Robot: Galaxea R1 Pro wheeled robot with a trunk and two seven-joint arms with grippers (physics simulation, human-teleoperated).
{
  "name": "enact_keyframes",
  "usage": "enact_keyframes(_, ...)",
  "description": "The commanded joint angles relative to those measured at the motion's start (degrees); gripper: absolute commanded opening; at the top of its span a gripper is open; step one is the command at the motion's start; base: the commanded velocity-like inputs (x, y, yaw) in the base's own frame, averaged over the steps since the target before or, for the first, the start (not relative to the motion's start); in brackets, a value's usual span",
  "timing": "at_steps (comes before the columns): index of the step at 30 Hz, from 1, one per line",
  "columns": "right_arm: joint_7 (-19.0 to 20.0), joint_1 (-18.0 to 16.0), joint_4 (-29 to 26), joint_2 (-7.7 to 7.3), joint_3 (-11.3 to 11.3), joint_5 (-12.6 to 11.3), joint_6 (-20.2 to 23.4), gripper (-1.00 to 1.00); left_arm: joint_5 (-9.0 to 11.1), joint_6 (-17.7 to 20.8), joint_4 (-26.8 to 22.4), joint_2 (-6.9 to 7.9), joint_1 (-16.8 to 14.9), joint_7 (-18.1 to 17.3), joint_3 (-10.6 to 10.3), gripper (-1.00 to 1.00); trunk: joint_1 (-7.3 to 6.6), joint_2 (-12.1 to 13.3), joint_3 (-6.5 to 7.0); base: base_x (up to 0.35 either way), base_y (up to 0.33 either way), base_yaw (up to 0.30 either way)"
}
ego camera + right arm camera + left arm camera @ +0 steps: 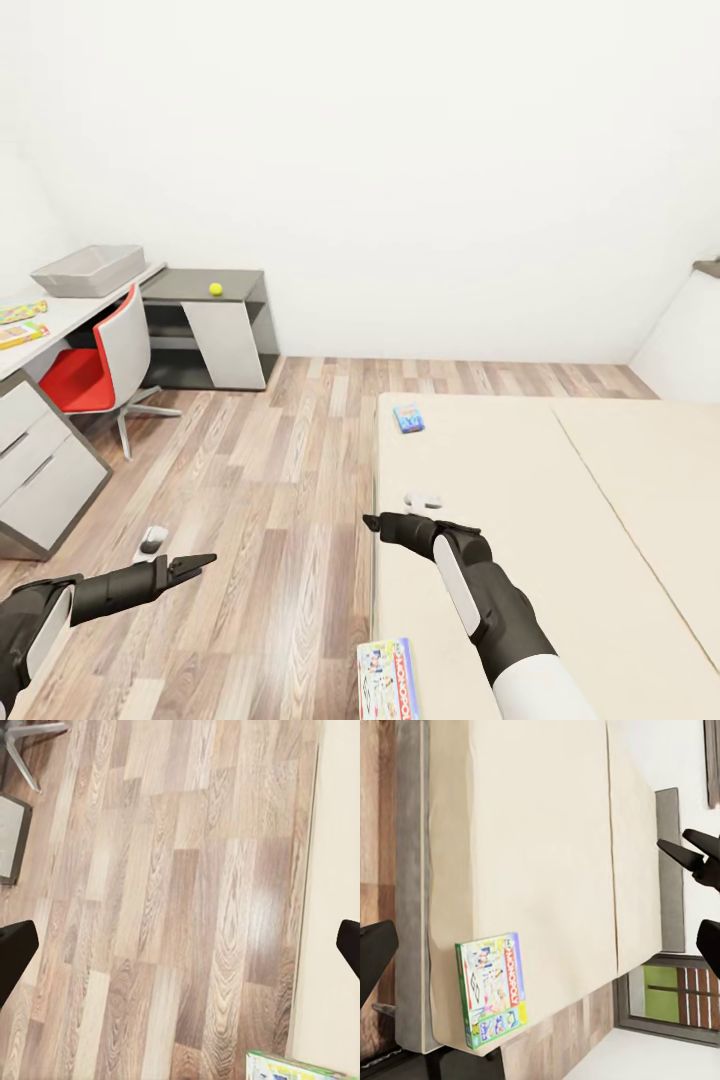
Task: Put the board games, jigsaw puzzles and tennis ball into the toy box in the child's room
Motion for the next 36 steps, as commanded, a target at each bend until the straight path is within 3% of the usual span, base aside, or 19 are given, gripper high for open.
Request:
enact_keyframes(1, 0.2, 0.0, -0.1, 0.02, -0.1, 0.1, 0.2, 1.00, 0.2, 0.5, 0.0, 0.00, 0.0, -0.1, 0.0, 1.00, 0.04, -0.1, -0.01, 0.000, 0.000, 0.000)
enact_keyframes(22, 0.2, 0.0, -0.1, 0.02, -0.1, 0.1, -0.4, 1.00, 0.2, 0.4, 0.0, -0.18, -0.1, 1.6, 0.1, 1.00, 0.04, -0.1, 1.90, 0.000, 0.000, 0.000)
enact_keyframes(36, 0.2, 0.0, -0.1, 0.02, -0.1, 0.0, -0.5, 1.00, 0.2, 0.4, 0.0, -0.17, -0.1, 1.6, 0.1, 1.00, 0.04, -0.1, 2.12, 0.000, 0.000, 0.000)
